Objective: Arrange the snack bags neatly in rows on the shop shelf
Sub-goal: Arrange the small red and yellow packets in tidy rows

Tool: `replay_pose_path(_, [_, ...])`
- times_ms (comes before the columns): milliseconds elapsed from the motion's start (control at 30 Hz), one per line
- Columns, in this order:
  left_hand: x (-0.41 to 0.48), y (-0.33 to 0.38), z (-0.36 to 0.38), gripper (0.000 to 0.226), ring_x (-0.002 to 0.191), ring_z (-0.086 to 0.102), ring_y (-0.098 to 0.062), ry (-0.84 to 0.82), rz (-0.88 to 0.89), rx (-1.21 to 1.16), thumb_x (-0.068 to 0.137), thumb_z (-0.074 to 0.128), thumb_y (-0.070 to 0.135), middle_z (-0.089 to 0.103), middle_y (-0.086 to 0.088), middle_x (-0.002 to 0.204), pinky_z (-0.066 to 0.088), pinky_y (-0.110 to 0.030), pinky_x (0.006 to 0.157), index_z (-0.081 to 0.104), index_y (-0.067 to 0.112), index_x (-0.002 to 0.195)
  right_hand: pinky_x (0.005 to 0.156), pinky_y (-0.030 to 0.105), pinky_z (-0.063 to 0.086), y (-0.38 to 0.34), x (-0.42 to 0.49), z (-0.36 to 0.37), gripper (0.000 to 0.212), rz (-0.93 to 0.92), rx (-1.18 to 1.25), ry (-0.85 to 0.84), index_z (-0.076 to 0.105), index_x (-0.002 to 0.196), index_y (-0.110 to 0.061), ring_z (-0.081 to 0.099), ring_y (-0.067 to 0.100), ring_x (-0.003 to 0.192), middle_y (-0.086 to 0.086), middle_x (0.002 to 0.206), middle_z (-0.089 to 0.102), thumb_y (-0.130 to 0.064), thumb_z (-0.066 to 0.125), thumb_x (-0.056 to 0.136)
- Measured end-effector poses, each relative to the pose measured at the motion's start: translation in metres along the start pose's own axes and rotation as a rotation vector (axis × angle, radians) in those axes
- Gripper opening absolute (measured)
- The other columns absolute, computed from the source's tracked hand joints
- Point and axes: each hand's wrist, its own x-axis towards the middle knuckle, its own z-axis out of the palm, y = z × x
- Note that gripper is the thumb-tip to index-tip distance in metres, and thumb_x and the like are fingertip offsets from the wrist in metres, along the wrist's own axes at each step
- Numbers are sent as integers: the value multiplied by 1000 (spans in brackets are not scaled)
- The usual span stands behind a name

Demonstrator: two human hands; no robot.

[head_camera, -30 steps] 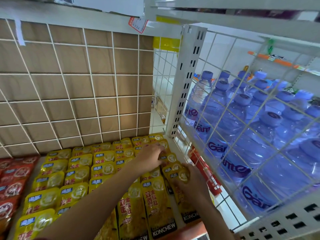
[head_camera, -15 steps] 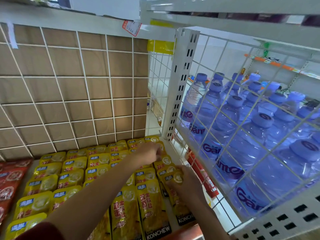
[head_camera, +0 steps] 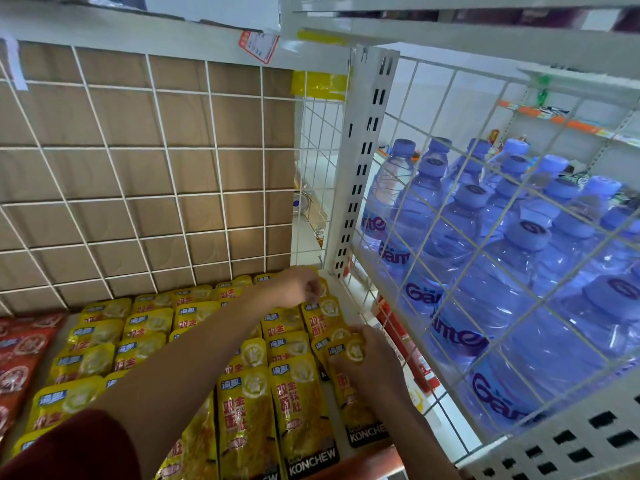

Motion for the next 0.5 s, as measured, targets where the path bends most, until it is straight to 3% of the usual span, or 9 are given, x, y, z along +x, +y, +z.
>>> replay_pose_path(100, [0,-4,-2,12,83,54,-13,9,4,-33,82,66,6,66,-10,92,35,-14,58,66,0,93,81,25,42,1,1,1,51,0,17,12,52,117,-26,54,11,101,-9,113,52,-33,75,72])
replay_pose_path(267, [0,-8,-3,13,80,55,-11,19,4,-67,80,69,6,69,-16,96,32,-3,55,68,-2,91,86,29,45,2,4,2,46,2,77,50,54,115,-25,55,11,104,-9,112,56,-28,75,73])
replay_pose_path(500, [-1,-8,0,16,82,53,-11,30,-5,-82,82,67,9,67,-13,98,34,-7,57,69,0,95,86,32,46,1,11,7,44,48,104,75,55,112,-23,56,14,102,-5,112,58,-27,75,73])
